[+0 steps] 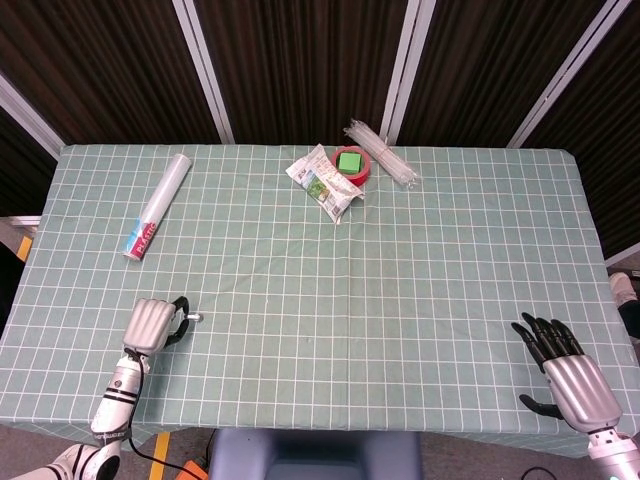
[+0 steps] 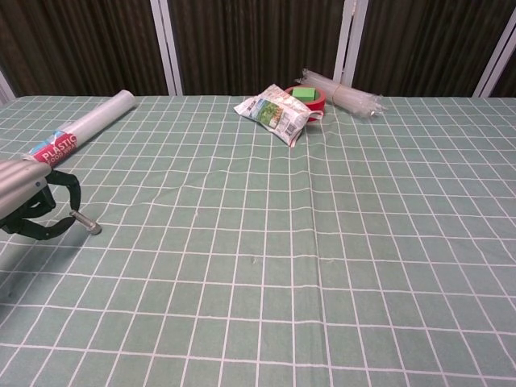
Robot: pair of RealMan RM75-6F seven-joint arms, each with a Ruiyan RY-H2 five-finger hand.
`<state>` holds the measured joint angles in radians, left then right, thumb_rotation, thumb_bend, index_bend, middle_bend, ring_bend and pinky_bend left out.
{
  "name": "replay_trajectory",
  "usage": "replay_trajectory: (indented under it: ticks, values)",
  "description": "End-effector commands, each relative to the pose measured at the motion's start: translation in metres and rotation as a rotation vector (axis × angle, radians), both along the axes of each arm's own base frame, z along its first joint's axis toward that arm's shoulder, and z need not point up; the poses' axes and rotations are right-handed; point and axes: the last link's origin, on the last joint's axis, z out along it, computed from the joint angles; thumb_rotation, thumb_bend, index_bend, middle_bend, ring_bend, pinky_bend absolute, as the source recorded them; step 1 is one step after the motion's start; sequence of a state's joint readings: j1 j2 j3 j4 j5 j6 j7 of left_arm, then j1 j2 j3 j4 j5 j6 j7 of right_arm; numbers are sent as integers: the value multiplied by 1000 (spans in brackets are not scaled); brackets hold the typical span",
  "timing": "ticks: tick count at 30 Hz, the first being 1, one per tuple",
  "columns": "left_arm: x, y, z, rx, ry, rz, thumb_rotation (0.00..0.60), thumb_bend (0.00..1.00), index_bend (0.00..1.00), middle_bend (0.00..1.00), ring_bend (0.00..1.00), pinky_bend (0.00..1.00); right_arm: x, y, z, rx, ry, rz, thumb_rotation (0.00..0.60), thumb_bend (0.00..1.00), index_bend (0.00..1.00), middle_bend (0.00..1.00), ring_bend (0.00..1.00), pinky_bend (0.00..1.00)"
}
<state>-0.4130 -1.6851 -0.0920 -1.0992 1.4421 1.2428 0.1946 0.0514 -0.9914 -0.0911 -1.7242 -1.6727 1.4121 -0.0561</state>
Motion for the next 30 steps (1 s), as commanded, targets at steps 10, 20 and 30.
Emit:
replay_trajectory:
  ticks: [10, 20, 30]
  values:
    - [11, 0, -1, -12, 14, -15, 600, 405, 477, 1000, 1000, 1000, 0, 0, 1, -4, -2, -1, 600, 240, 0, 0, 0, 0]
    - [18, -9, 14, 40, -20, -70, 600, 406, 332, 999, 995, 1000, 0, 0, 2, -6, -1, -1, 600, 239, 0, 0, 0, 0]
    - [7, -140, 99, 20, -362, -234, 600, 398, 0, 0, 0, 56, 0, 1, 0, -2, 7, 0, 600, 240, 0, 0, 0, 0]
